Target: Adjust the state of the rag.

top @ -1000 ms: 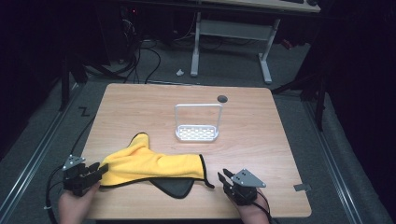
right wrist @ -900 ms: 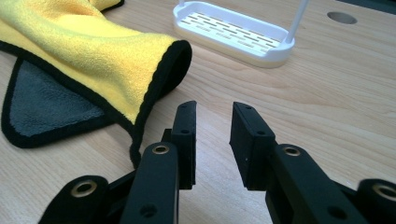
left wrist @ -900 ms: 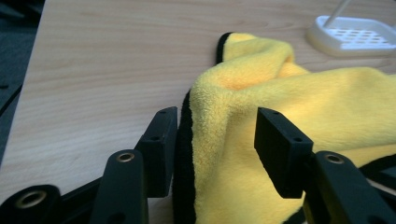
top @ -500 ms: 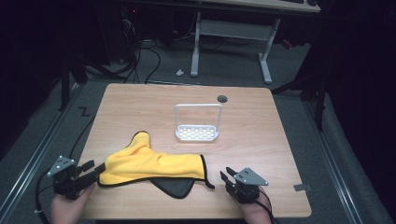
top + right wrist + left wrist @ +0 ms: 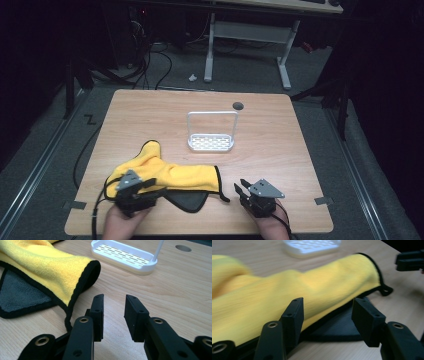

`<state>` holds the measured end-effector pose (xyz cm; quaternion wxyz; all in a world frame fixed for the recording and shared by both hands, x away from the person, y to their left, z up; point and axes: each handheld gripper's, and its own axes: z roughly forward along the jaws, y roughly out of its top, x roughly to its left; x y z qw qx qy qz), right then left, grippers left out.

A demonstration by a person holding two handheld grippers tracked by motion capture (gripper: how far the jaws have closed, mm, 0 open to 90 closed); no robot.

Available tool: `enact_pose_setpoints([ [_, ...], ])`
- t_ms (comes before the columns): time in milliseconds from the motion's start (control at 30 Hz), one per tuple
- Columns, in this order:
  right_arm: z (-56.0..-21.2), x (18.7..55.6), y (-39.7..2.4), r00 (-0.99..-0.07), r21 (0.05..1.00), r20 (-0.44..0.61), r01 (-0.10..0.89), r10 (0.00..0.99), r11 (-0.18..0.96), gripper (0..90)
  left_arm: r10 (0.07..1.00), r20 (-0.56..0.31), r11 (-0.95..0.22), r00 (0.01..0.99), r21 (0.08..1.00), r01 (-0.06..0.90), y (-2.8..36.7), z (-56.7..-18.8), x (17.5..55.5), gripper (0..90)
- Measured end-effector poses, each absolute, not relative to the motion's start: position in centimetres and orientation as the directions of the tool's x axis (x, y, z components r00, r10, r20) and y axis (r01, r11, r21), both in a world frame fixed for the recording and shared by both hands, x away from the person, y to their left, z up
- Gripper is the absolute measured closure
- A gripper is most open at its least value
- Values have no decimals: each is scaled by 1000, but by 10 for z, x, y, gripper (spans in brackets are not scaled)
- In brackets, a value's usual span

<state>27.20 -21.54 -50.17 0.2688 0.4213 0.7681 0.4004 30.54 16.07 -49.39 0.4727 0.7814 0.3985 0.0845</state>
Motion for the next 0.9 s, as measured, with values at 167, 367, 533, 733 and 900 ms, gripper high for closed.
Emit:
enact_pose_setpoints([
  [167,-503,272,-216,-504,841,-68,435,861,321,699,641,-192,-333,744,804,493,94,-500,311,398],
  [367,-505,274,-216,-510,836,-55,447,859,318,699,662,-43,-444,748,782,438,52,-500,324,382],
  [533,-504,273,-214,-517,835,-60,442,854,326,699,682,-28,-412,731,812,415,59,-493,325,372],
  [733,-505,273,-211,-525,832,-59,444,849,333,697,663,-32,-507,748,716,480,53,-512,334,316],
  [900,-506,271,-207,-533,828,-66,442,843,344,697,663,-7,-522,748,712,469,51,-518,333,591],
])
